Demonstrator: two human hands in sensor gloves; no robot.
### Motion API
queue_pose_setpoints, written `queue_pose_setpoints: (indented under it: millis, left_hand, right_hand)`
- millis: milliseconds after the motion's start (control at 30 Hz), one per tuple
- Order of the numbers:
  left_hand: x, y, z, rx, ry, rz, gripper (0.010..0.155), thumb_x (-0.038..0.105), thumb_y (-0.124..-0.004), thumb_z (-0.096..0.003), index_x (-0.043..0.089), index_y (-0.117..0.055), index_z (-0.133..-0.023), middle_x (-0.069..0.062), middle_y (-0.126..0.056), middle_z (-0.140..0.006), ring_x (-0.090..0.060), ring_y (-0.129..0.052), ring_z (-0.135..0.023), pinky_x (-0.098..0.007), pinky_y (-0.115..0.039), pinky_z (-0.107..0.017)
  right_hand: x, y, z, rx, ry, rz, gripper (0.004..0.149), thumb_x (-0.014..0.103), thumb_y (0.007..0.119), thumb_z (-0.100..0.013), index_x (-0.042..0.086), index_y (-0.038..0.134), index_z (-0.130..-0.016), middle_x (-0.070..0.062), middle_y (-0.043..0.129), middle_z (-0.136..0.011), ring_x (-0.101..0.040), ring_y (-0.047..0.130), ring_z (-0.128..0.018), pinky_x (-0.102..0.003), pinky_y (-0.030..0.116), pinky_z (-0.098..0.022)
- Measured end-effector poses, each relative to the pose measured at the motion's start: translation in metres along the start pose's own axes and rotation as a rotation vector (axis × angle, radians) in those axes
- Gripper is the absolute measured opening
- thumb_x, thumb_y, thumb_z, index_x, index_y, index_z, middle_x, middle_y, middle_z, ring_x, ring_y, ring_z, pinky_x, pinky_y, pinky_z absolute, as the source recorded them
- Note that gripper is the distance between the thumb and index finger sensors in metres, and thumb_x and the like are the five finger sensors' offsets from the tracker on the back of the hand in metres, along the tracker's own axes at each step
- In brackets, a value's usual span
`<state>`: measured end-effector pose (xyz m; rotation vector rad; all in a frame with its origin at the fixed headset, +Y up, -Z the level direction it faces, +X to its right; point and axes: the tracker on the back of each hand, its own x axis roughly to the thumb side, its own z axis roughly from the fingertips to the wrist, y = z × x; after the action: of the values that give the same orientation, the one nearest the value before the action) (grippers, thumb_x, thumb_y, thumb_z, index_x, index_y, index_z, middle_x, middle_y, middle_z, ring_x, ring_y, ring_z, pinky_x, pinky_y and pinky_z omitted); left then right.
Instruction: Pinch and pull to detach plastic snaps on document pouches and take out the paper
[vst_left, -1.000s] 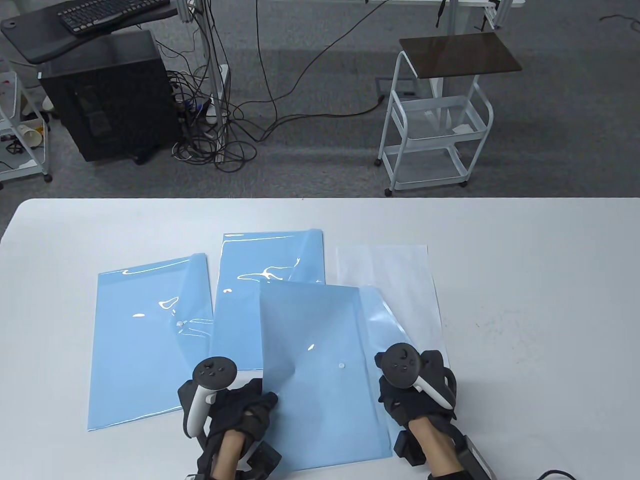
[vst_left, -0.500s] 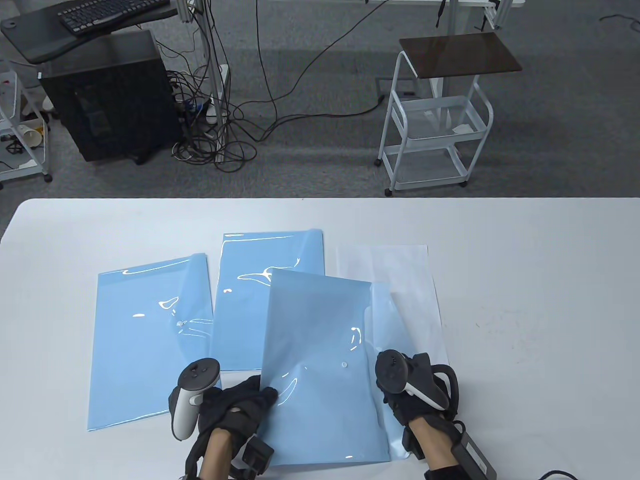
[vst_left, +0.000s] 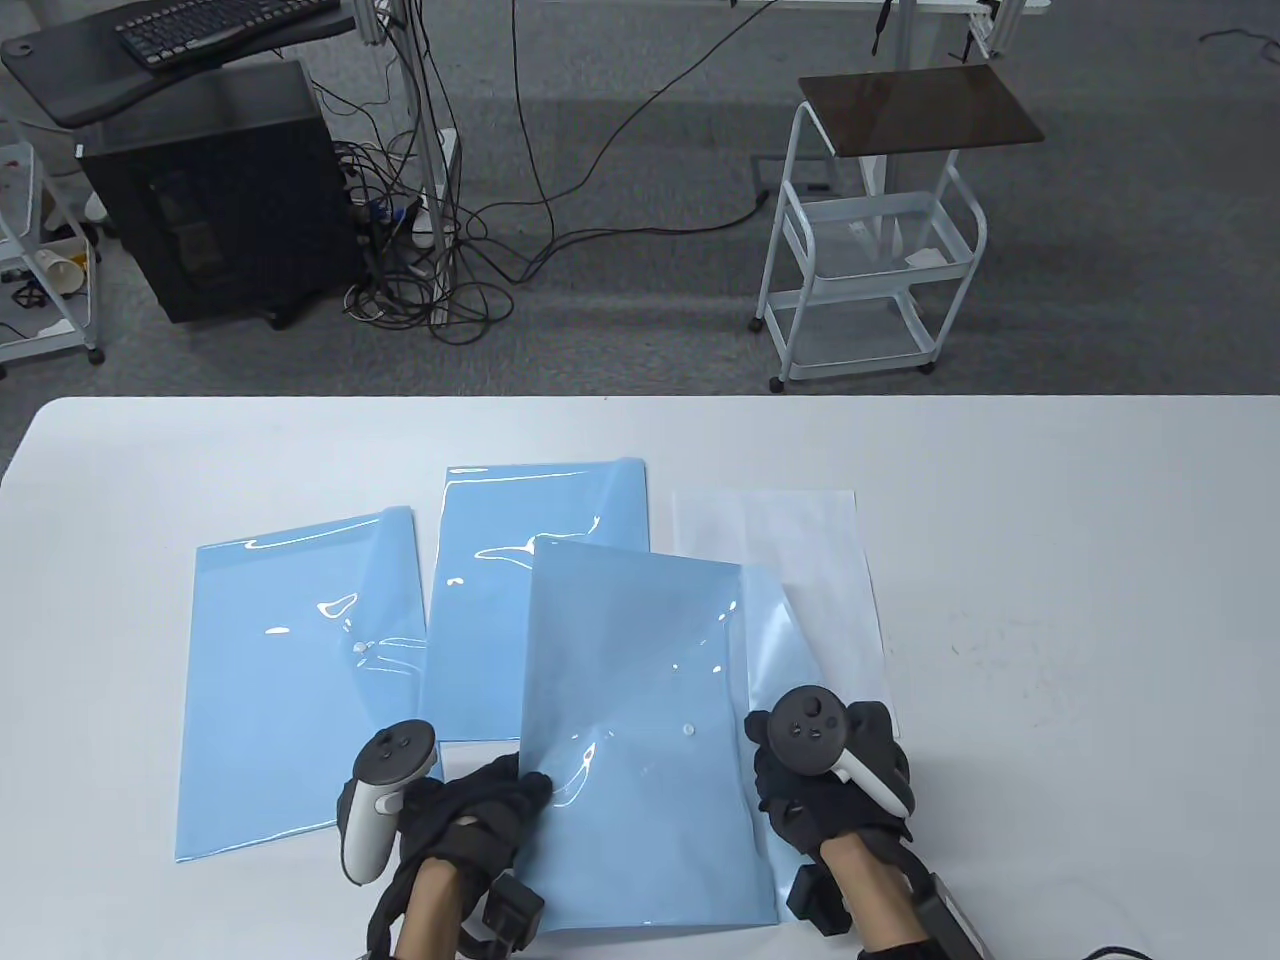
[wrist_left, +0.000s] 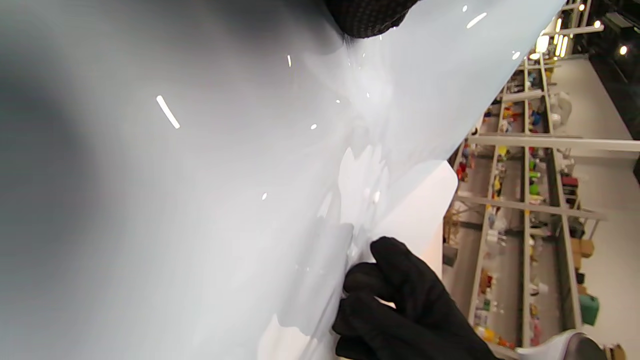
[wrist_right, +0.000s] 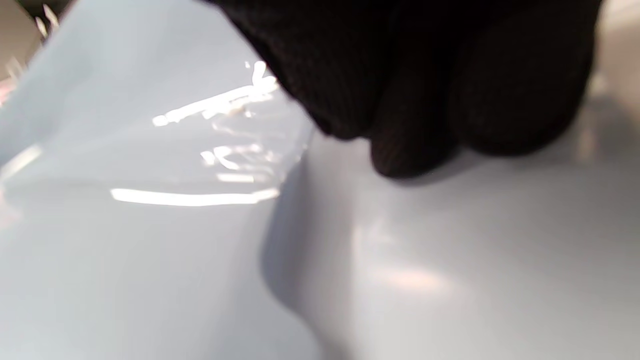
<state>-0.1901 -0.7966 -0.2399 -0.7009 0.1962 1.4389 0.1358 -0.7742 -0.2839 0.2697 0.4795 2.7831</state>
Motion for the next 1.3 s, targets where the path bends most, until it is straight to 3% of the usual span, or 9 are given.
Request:
queue_pose_setpoints:
  millis: [67,133,300,433,567,833,1100,1233,1300]
  left_hand:
    - [0.0,-0.002,-0.001,-0.013,-0.004,0.018,0.047,0.025,-0.062,-0.0568,0.004,-0.062,-0.099,-0.006,-0.09,-0.082,-0.028,-0.103,-0.057,-0.041,-0.09,-0.042]
    - [0.0,-0.002,-0.001,-0.004,-0.006,0.022,0.047,0.026,-0.061,-0.0568,0.004,-0.062,-0.099,-0.005,-0.09,-0.081,-0.027,-0.103,-0.056,-0.041,-0.09,-0.042]
    - [-0.006,0.007,0.001,0.008,0.013,0.032,0.048,0.026,-0.061,-0.0573,0.003,-0.062,-0.099,-0.006,-0.09,-0.081,-0.029,-0.102,-0.057,-0.042,-0.09,-0.043]
    - [-0.007,0.012,0.002,0.043,0.021,0.009,0.048,0.026,-0.063,-0.0579,0.005,-0.059,-0.101,-0.009,-0.087,-0.086,-0.032,-0.1,-0.063,-0.044,-0.088,-0.046]
    - [-0.007,0.012,0.001,0.049,0.016,0.007,0.048,0.025,-0.064,-0.0578,0.008,-0.058,-0.103,-0.009,-0.086,-0.089,-0.033,-0.099,-0.067,-0.044,-0.087,-0.048]
    - [-0.007,0.008,0.001,0.058,0.017,-0.028,0.049,0.024,-0.064,-0.058,0.011,-0.056,-0.104,-0.009,-0.084,-0.092,-0.034,-0.097,-0.071,-0.046,-0.086,-0.051]
    - [-0.004,0.009,0.003,0.069,-0.007,-0.064,0.048,0.024,-0.067,-0.0571,0.017,-0.059,-0.104,-0.008,-0.083,-0.095,-0.036,-0.094,-0.076,-0.048,-0.084,-0.054]
    - [-0.004,0.01,0.002,0.061,-0.025,-0.058,0.047,0.023,-0.067,-0.0568,0.02,-0.06,-0.103,-0.007,-0.082,-0.097,-0.038,-0.093,-0.08,-0.05,-0.083,-0.056]
    - [-0.004,0.012,0.002,0.044,-0.039,-0.044,0.047,0.023,-0.067,-0.0567,0.02,-0.061,-0.103,-0.007,-0.083,-0.097,-0.038,-0.092,-0.08,-0.05,-0.082,-0.056]
  right_hand:
    - [0.004,0.004,-0.001,-0.008,0.016,0.164,0.077,0.027,0.096,-0.043,0.005,0.06,-0.107,-0.015,0.085,-0.091,-0.03,0.098,-0.049,-0.046,0.092,-0.031]
    - [0.005,0.004,-0.001,-0.007,0.009,0.148,0.077,0.031,0.095,-0.043,0.006,0.059,-0.107,-0.014,0.085,-0.09,-0.03,0.097,-0.049,-0.046,0.091,-0.031]
    - [-0.009,0.003,0.0,0.032,-0.011,-0.083,0.07,0.036,0.087,-0.046,0.009,0.064,-0.105,-0.012,0.087,-0.086,-0.03,0.097,-0.049,-0.047,0.09,-0.031]
    - [-0.022,0.0,0.001,0.049,-0.047,-0.367,0.064,0.033,0.083,-0.05,0.007,0.063,-0.106,-0.018,0.09,-0.09,-0.034,0.1,-0.052,-0.05,0.09,-0.034]
    - [-0.031,0.002,0.001,0.138,-0.112,-0.678,0.06,0.025,0.075,-0.055,0.002,0.057,-0.108,-0.027,0.084,-0.097,-0.041,0.099,-0.063,-0.055,0.087,-0.04]
    - [-0.031,0.005,0.002,0.191,-0.194,-1.067,0.057,0.021,0.066,-0.058,-0.001,0.053,-0.109,-0.031,0.083,-0.097,-0.044,0.099,-0.064,-0.054,0.089,-0.04]
    - [-0.031,0.008,0.003,0.18,-0.18,-1.163,0.059,0.026,0.068,-0.059,-0.001,0.052,-0.109,-0.03,0.084,-0.096,-0.042,0.1,-0.063,-0.051,0.091,-0.039]
    - [-0.03,0.004,0.004,0.153,-0.168,-1.124,0.065,0.021,0.077,-0.057,-0.005,0.049,-0.108,-0.03,0.082,-0.097,-0.043,0.1,-0.065,-0.052,0.091,-0.039]
    - [-0.032,0.002,0.004,0.125,-0.158,-1.101,0.072,0.025,0.083,-0.054,-0.006,0.049,-0.108,-0.029,0.083,-0.097,-0.042,0.1,-0.064,-0.052,0.092,-0.038]
